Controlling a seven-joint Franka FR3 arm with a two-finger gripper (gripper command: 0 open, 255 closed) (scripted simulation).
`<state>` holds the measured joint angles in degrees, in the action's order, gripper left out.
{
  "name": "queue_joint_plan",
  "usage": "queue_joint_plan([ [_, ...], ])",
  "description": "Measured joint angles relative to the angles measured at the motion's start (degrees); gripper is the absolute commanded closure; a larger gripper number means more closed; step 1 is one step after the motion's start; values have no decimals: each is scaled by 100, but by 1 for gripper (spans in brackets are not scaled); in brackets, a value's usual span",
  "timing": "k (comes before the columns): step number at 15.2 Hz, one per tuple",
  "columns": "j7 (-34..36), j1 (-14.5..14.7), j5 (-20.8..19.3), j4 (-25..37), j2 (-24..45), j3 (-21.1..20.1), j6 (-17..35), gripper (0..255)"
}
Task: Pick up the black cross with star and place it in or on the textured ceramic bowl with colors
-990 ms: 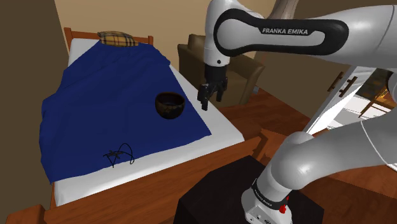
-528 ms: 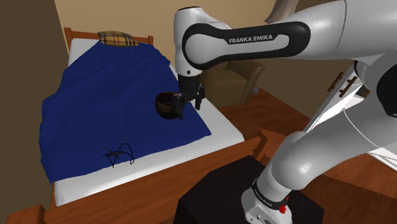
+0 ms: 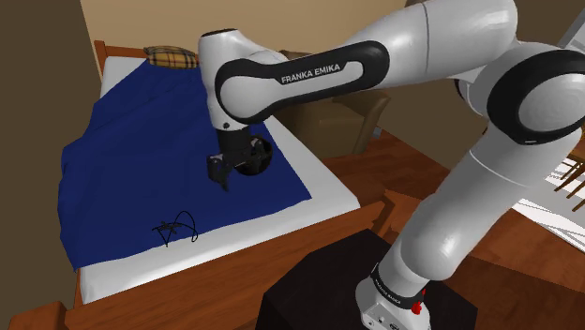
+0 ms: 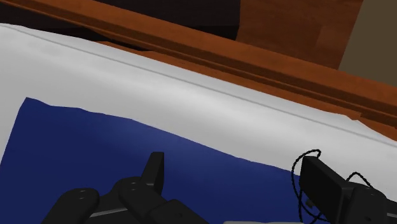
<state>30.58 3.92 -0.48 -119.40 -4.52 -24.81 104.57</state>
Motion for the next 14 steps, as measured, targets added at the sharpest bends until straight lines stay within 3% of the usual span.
queue_joint_plan([
  [7, 1130, 385, -767, 1331, 1712, -237, 66, 0],
  [14, 1922, 1092, -1464, 3120, 3451, -104, -268, 0],
])
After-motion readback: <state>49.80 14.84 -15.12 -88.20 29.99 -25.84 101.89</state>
